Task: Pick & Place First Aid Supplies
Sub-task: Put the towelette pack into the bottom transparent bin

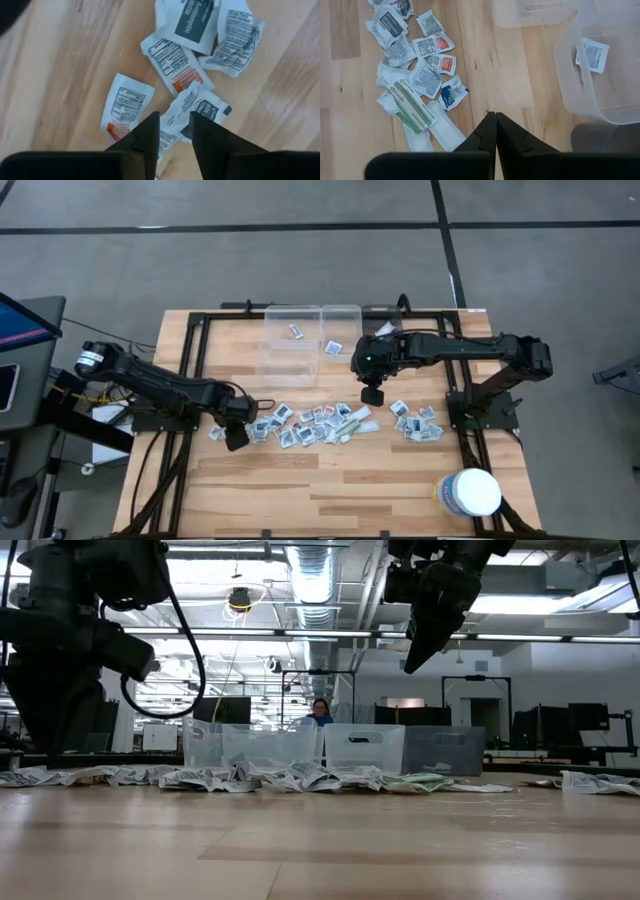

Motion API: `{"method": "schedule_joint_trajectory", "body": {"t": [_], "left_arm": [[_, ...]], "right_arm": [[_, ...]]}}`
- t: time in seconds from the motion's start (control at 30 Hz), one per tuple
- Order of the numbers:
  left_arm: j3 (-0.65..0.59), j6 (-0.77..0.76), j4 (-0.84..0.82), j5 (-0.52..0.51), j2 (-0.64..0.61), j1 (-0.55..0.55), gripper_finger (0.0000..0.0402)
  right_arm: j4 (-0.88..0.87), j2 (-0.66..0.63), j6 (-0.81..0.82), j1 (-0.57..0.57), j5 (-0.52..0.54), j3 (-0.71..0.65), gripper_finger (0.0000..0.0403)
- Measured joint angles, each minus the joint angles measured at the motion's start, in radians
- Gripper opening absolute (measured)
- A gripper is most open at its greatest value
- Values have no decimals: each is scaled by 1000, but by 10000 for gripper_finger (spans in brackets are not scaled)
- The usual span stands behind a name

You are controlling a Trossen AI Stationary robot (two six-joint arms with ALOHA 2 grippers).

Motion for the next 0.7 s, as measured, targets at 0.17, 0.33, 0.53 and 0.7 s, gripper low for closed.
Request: {"method": "schedule_joint_trajectory", "body": {"t": [0.17, 0.33, 0.53, 0.7], "left_arm": [[0, 0, 11, 1, 5, -11, 133], [0, 8, 11, -1, 5, -11, 140], [-48, -3, 49, -6, 5, -12, 139], [-73, -31, 61, -6, 5, -12, 138]], "right_arm": [[0, 0, -1, 0, 0, 0, 0], [0, 0, -1, 0, -3, 0, 0], [0, 0, 0, 1, -3, 0, 0], [-4, 0, 0, 3, -3, 0, 0]]}}
